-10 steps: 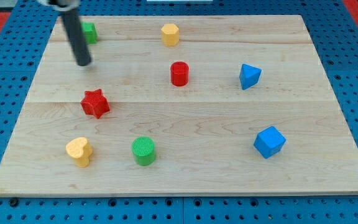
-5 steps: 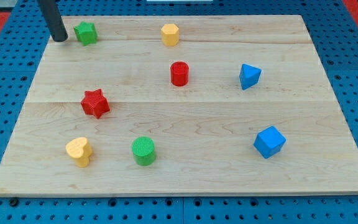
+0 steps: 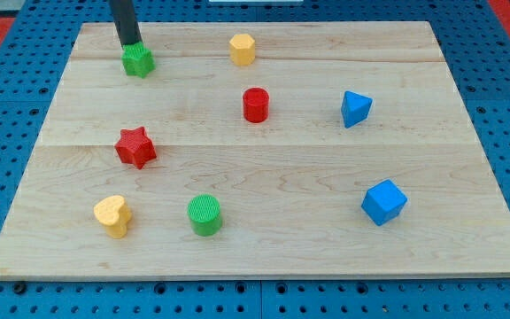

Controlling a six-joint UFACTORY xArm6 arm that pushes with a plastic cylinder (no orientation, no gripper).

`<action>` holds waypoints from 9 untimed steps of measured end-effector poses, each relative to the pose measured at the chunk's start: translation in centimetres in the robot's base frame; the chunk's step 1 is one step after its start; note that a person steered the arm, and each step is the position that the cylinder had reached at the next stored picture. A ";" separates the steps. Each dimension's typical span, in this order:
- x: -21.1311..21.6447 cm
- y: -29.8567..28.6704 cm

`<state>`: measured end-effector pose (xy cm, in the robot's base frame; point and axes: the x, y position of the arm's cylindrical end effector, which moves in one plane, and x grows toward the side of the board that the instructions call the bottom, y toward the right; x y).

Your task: Push the green star into the blue triangle

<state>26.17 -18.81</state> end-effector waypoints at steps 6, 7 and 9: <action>5.3 -2.3; 6.1 1.4; 6.4 7.9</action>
<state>32.60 -10.93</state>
